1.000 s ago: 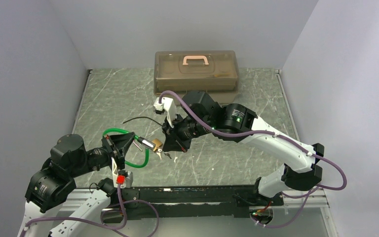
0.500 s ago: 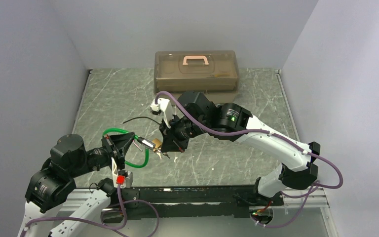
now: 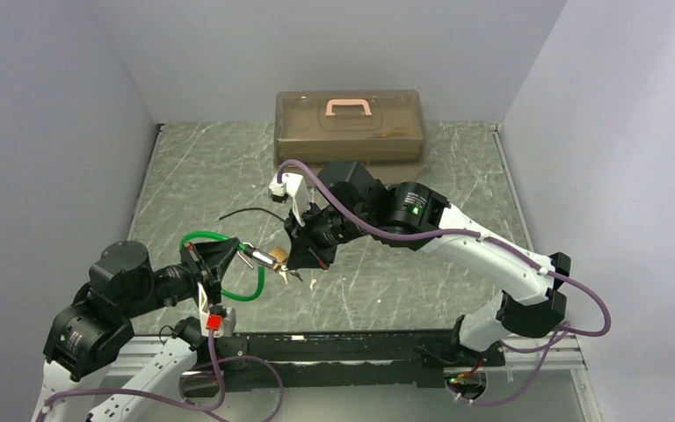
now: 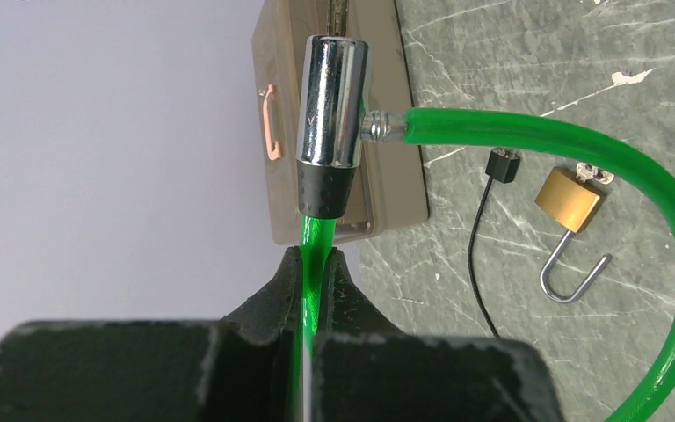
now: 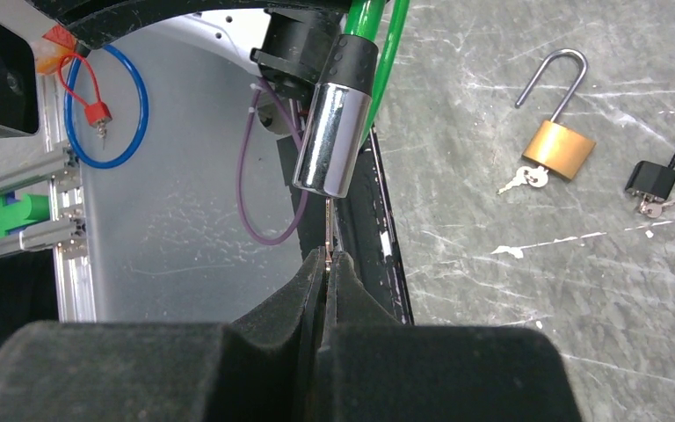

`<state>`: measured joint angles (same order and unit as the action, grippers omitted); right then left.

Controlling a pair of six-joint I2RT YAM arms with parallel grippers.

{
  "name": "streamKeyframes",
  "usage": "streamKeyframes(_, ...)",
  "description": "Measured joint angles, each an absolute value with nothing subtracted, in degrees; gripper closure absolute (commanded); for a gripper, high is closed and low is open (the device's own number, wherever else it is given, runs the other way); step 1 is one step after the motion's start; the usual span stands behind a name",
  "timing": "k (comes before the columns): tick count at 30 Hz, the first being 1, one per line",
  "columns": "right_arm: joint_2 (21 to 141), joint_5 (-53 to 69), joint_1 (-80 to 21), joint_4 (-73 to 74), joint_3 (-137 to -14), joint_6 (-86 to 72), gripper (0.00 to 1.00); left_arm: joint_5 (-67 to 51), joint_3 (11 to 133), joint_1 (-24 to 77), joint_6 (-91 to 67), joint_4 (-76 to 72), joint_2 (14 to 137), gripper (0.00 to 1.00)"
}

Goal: Unlock with the key

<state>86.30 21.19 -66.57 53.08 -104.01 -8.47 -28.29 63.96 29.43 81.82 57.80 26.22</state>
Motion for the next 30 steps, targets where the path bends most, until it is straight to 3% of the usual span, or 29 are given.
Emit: streamKeyframes(30,86.17,21.78,-66.5,50.5,-102.67,-8.58,1.0,-28.58,64.66,28.47,80.34,58.33,26.24,1.0)
